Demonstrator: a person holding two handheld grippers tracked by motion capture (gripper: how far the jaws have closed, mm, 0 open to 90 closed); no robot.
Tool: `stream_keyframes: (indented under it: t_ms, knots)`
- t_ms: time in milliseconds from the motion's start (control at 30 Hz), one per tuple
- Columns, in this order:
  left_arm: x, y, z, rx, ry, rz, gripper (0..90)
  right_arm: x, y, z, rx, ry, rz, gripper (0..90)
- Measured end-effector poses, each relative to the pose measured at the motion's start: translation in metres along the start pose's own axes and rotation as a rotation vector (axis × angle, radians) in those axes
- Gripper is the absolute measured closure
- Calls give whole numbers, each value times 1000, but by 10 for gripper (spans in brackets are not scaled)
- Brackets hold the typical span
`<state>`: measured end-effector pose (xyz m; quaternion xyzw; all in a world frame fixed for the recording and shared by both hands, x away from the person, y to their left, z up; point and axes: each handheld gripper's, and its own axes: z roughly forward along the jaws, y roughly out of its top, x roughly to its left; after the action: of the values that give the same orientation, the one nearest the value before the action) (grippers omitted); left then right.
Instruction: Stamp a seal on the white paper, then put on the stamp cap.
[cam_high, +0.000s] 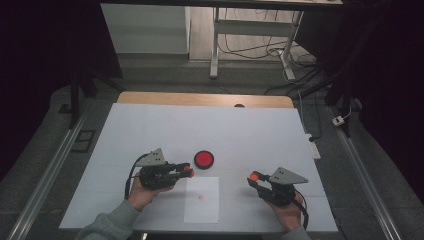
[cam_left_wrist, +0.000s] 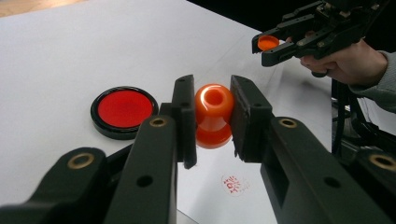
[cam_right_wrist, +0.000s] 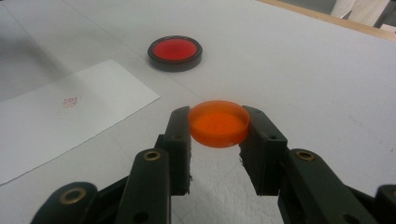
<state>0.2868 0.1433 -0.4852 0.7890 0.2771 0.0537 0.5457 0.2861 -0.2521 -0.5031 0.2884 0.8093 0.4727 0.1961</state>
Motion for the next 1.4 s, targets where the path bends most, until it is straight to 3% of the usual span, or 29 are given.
stream_keyframes:
  t_ms: [767,1400]
  knots:
    - [-2,9,-10,-24,-5,5,728,3,2,1,-5,7,-7,639]
    - [-3,9,-9,-17,-10,1,727,16,11,11,-16,53,-17,639]
